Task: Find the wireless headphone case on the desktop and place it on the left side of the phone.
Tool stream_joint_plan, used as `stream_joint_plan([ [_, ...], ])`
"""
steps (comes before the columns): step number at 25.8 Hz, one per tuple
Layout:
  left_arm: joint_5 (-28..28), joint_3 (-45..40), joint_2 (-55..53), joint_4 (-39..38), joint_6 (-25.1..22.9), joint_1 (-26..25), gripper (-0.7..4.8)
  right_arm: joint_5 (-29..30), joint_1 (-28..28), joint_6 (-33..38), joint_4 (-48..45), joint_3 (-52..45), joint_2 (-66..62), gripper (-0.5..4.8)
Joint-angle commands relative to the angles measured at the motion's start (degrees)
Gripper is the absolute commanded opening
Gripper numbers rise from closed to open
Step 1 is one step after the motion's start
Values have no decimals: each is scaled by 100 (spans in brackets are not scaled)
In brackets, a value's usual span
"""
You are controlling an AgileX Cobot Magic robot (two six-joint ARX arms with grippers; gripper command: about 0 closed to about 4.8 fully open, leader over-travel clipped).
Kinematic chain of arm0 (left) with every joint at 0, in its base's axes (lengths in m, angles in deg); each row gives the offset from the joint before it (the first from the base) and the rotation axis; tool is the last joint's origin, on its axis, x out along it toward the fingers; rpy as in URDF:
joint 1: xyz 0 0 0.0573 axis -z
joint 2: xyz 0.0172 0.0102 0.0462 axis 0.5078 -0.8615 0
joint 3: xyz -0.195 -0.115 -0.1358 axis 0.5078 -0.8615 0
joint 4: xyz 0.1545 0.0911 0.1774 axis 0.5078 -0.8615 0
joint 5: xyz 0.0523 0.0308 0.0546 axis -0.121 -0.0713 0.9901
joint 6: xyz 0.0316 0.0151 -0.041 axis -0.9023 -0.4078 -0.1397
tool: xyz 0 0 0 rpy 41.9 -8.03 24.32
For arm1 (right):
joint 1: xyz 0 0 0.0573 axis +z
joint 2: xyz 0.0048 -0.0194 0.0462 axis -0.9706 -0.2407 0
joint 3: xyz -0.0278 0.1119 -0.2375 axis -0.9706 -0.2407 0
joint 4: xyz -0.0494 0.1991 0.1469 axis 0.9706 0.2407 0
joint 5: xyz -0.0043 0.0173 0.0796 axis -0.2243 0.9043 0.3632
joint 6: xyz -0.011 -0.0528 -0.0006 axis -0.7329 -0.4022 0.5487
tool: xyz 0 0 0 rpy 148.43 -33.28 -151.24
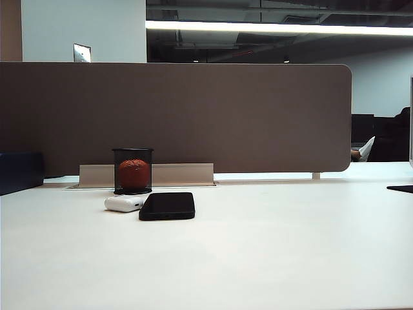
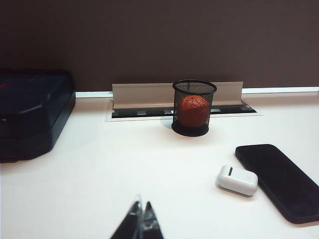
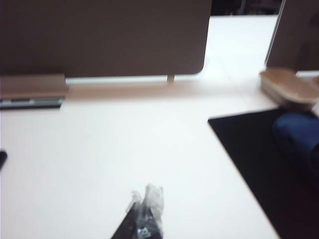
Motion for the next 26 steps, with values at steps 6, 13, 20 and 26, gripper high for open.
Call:
stream_joint_plan([
  [6,-13,11,-4,39,17,-11,-5,197,-4,162,-916,-979,483,-6],
  [13,-44,11,-4,37,17,-11,-5,404,0,162,-1335,-1672,909,-6],
  [20,-46,11,-4,37,17,-11,-5,743,2,162,-1808,-2459,1296,-7],
  [26,-46,11,-4,35,17,-11,-5,741,2,157,-1930,-2844,1639,-6],
])
